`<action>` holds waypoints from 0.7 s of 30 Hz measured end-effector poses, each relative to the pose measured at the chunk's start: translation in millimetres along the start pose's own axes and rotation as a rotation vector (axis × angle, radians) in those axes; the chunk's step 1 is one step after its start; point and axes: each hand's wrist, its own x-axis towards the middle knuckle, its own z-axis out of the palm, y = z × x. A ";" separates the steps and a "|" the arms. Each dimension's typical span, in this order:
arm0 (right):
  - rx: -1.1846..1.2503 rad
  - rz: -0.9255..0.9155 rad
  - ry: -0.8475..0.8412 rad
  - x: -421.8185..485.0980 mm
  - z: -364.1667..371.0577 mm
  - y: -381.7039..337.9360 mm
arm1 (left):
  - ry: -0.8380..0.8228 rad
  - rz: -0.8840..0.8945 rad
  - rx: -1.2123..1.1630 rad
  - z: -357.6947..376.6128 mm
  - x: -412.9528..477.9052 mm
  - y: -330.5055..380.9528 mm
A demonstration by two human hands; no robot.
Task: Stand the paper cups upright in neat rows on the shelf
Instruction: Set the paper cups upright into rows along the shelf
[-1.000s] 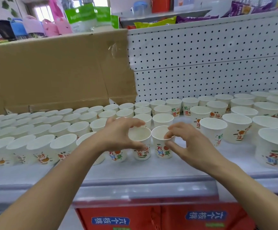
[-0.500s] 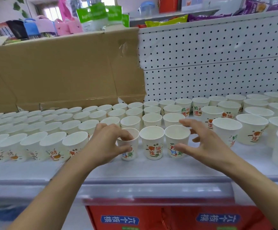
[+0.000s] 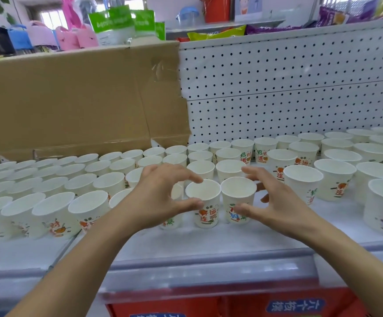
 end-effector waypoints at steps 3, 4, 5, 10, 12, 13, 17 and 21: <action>-0.045 -0.021 0.002 1.5 -12.6 -2.2 | -0.058 -0.002 -0.089 -9.7 11.4 0.7; -0.059 -0.026 0.007 3.0 -19.4 -3.8 | -0.078 0.007 -0.111 -12.7 17.0 1.3; -0.074 -0.030 0.017 5.7 -27.5 -4.4 | -0.096 0.022 -0.124 -15.1 24.1 2.9; -0.084 -0.032 0.100 33.1 -83.8 5.8 | -0.148 0.105 -0.118 -14.9 71.6 13.1; -0.128 -0.003 0.086 52.5 -107.9 19.5 | -0.162 0.125 -0.055 -10.7 92.4 15.4; -0.164 0.006 0.076 63.4 -118.5 28.4 | -0.167 0.124 -0.030 -8.1 103.4 16.3; -0.310 0.022 -0.038 101.8 -147.7 63.6 | -0.135 0.050 0.033 2.7 147.2 15.8; -0.426 0.001 -0.182 127.6 -160.7 90.3 | -0.158 -0.034 0.043 18.9 182.2 7.6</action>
